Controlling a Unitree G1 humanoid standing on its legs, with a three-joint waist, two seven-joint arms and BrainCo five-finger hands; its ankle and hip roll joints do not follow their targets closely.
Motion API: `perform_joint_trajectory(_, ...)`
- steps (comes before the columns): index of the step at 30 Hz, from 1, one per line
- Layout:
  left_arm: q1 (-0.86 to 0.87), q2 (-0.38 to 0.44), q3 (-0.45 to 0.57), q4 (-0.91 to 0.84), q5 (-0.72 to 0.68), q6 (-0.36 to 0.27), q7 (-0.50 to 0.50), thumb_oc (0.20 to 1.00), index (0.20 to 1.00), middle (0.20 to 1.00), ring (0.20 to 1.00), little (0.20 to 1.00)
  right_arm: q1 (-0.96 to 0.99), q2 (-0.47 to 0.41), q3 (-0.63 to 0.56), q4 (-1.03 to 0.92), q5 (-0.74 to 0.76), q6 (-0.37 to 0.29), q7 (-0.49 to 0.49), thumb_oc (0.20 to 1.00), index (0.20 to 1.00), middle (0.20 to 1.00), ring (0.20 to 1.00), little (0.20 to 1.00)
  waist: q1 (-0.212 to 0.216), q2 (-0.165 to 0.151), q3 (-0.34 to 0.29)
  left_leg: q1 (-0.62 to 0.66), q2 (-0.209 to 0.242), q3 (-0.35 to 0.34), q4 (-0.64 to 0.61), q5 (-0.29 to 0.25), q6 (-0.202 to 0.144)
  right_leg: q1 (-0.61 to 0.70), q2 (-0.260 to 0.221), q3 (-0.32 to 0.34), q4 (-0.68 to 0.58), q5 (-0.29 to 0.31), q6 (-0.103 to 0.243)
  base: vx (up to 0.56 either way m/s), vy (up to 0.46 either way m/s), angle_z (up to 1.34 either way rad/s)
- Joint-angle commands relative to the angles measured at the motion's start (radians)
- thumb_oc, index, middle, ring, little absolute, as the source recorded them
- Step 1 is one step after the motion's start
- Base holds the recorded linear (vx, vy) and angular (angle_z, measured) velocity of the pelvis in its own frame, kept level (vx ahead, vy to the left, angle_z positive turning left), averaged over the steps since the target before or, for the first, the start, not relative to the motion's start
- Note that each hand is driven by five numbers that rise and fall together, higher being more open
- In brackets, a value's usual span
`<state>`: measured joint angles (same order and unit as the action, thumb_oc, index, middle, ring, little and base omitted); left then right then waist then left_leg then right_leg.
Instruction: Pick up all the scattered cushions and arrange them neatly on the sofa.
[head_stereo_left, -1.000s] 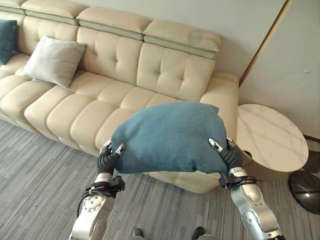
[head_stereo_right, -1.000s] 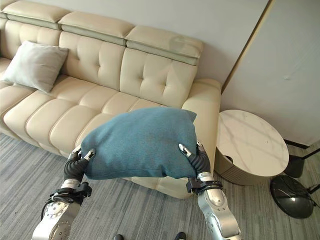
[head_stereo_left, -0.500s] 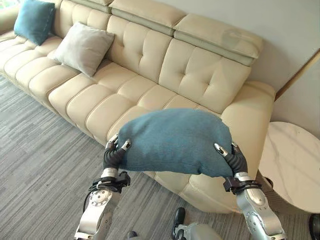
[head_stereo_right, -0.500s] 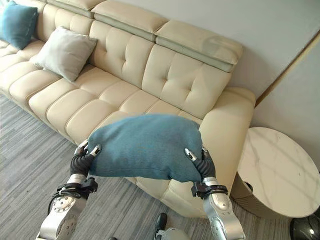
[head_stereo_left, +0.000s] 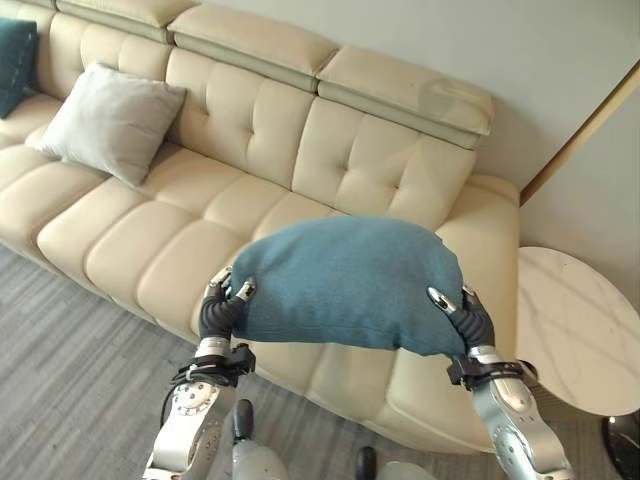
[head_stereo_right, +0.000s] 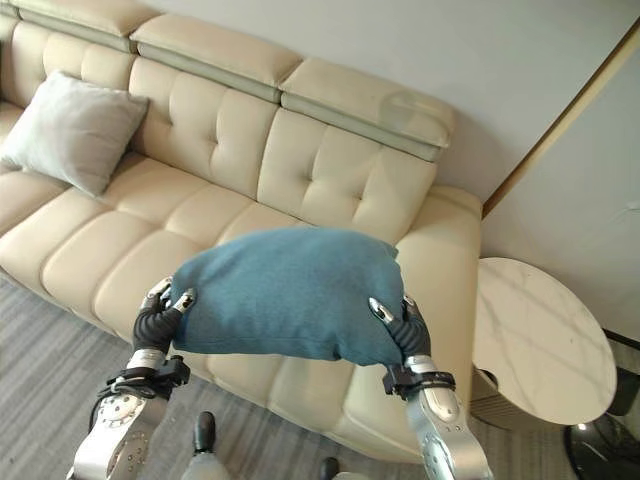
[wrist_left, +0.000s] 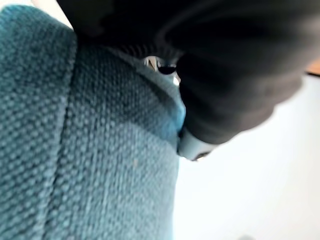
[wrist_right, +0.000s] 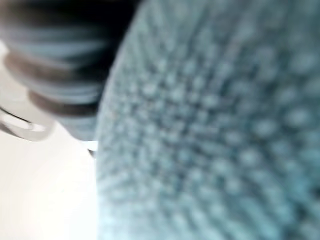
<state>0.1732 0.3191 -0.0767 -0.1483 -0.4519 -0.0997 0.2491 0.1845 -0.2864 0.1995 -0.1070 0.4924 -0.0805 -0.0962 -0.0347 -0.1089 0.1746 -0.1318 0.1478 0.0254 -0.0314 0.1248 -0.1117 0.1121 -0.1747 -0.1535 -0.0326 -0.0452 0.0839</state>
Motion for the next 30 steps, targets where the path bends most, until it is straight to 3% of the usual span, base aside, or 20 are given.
perform_joint_trajectory(1,-0.003,0.008,0.008,-0.145,0.024,-0.118,-0.03,0.2,0.2,0.2,0.2,0.2,-0.089,0.001,-0.034,-0.106,0.003,-0.103,0.032,0.2,0.2,0.2,0.2,0.2,0.001,0.049,-0.052,0.075,0.062,-0.024,-0.052,-0.059,-0.035,-0.019,0.039,-0.038,0.011,-0.034,0.041,0.12,0.375,-0.3)
perform_joint_trajectory(7,-0.019,0.044,-0.011,-0.133,0.028,-0.108,-0.049,0.2,0.2,0.2,0.2,0.2,-0.096,0.033,-0.037,-0.102,-0.033,-0.082,0.035,0.2,0.2,0.2,0.2,0.2,-0.004,0.029,-0.07,0.133,-0.029,0.039,-0.047,-0.115,0.041,-0.063,-0.035,0.031,0.041,0.007,0.084,0.06,0.301,-0.19)
perform_joint_trajectory(9,-0.034,0.051,-0.007,-0.127,0.036,-0.108,-0.037,0.2,0.2,0.2,0.2,0.2,-0.112,0.044,-0.026,-0.098,-0.044,-0.083,0.034,0.2,0.2,0.2,0.2,0.2,-0.003,0.033,-0.062,0.153,-0.04,0.076,-0.048,-0.128,0.06,-0.101,-0.045,0.023,0.095,0.023,0.088,-0.02,0.221,-0.49)
perform_joint_trajectory(12,-0.045,0.049,0.005,-0.124,0.042,-0.114,-0.013,0.2,0.2,0.2,0.2,0.2,-0.124,0.059,-0.005,-0.094,-0.051,-0.08,0.034,0.2,0.2,0.2,0.2,0.2,0.004,0.048,-0.053,0.188,-0.045,0.164,-0.055,-0.145,0.076,-0.175,-0.061,-0.101,0.213,0.026,0.075,-0.02,0.222,-1.18)
perform_joint_trajectory(13,-0.045,0.041,0.005,-0.126,0.043,-0.112,-0.005,0.2,0.2,0.2,0.2,0.2,-0.118,0.056,0.003,-0.092,-0.051,-0.075,0.035,0.2,0.2,0.2,0.2,0.2,-0.007,0.049,-0.046,0.213,-0.055,0.21,-0.056,-0.16,0.086,-0.205,-0.048,-0.154,0.216,0.033,0.074,0.09,0.159,-1.48)
perform_joint_trajectory(16,-0.039,0.031,0.008,-0.116,0.044,-0.105,0.002,0.2,0.2,0.2,0.2,0.2,-0.112,0.051,0.004,-0.088,-0.049,-0.072,0.033,0.2,0.2,0.2,0.2,0.2,0.001,0.068,-0.036,0.253,-0.055,0.249,-0.052,-0.197,0.083,-0.229,-0.032,-0.281,0.198,0.03,0.071,0.1,0.049,-1.01)
perform_joint_trajectory(17,-0.038,0.021,0.014,-0.112,0.049,-0.102,-0.001,0.2,0.2,0.2,0.2,0.2,-0.094,0.05,-0.006,-0.093,-0.046,-0.072,0.033,0.2,0.2,0.2,0.2,0.2,-0.006,0.065,-0.04,0.272,-0.065,0.276,-0.05,-0.209,0.082,-0.203,-0.023,-0.34,0.128,0.036,0.063,0.13,-0.061,-0.54)
perform_joint_trajectory(20,-0.033,0.007,0.019,-0.124,0.052,-0.109,-0.003,0.2,0.2,0.2,0.2,0.2,-0.101,0.045,-0.003,-0.089,-0.036,-0.081,0.03,0.2,0.2,0.2,0.2,0.2,-0.007,0.057,-0.051,0.276,-0.061,0.286,-0.005,-0.237,0.07,-0.166,-0.008,-0.326,0.071,0.051,0.055,0.15,-0.119,-0.26)
perform_joint_trajectory(23,-0.033,-0.002,0.016,-0.132,0.044,-0.113,-0.001,0.2,0.2,0.2,0.2,0.2,-0.116,0.029,0.004,-0.098,-0.019,-0.09,0.029,0.2,0.2,0.2,0.2,0.2,-0.006,0.048,-0.048,0.23,-0.031,0.272,0.179,-0.287,0.052,-0.121,0.01,-0.305,0.037,0.037,0.034,0.11,-0.119,-0.1)
perform_joint_trajectory(24,-0.037,-0.004,0.014,-0.13,0.042,-0.119,0.008,0.2,0.2,0.2,0.2,0.2,-0.124,0.018,0.01,-0.096,-0.016,-0.094,0.026,0.2,0.2,0.2,0.2,0.2,0.0,0.049,-0.043,0.194,-0.016,0.247,0.263,-0.284,0.041,-0.113,0.021,-0.293,0.031,0.031,0.022,0.05,-0.068,-0.27)
perform_joint_trajectory(25,-0.038,-0.004,0.014,-0.129,0.042,-0.119,0.008,0.2,0.2,0.2,0.2,0.2,-0.124,0.018,0.01,-0.096,-0.016,-0.094,0.026,0.2,0.2,0.2,0.2,0.2,0.0,0.05,-0.044,0.192,-0.015,0.247,0.266,-0.286,0.041,-0.113,0.022,-0.293,0.031,0.031,0.021,0.06,-0.024,-0.61)
perform_joint_trajectory(26,-0.045,-0.009,0.013,-0.129,0.04,-0.125,0.022,0.2,0.2,0.2,0.2,0.2,-0.13,0.011,0.016,-0.095,-0.01,-0.095,0.025,0.2,0.2,0.2,0.2,0.2,0.009,0.051,-0.038,0.165,-0.015,0.205,0.319,-0.257,0.027,-0.102,0.03,-0.276,0.026,0.023,0.011,0.05,0.087,-0.72)
perform_joint_trajectory(27,-0.037,-0.018,0.016,-0.135,0.036,-0.128,0.031,0.2,0.2,0.2,0.2,0.2,-0.127,-0.003,0.023,-0.098,-0.001,-0.085,0.031,0.2,0.2,0.2,0.2,0.2,0.012,0.038,-0.039,0.122,-0.01,0.155,0.231,-0.239,0.029,-0.093,0.017,-0.267,0.006,0.029,0.013,0.13,0.194,-0.6)
perform_joint_trajectory(28,-0.022,-0.023,0.013,-0.136,0.033,-0.126,0.032,0.2,0.2,0.2,0.2,0.2,-0.118,-0.009,0.023,-0.093,-0.002,-0.083,0.029,0.2,0.2,0.2,0.2,0.2,0.021,0.043,-0.037,0.103,0.019,0.122,0.131,-0.167,0.016,-0.084,0.019,-0.247,0.006,0.024,0.022,0.14,0.255,-0.34)
perform_joint_trajectory(30,-0.018,-0.026,0.015,-0.135,0.025,-0.127,0.033,0.2,0.2,0.2,0.2,0.2,-0.107,-0.011,0.021,-0.092,-0.002,-0.08,0.026,0.2,0.2,0.2,0.2,0.2,0.028,0.053,-0.035,0.108,0.039,0.097,0.061,-0.136,0.008,-0.077,0.021,-0.229,0.01,0.012,0.029,0.13,0.175,-0.27)
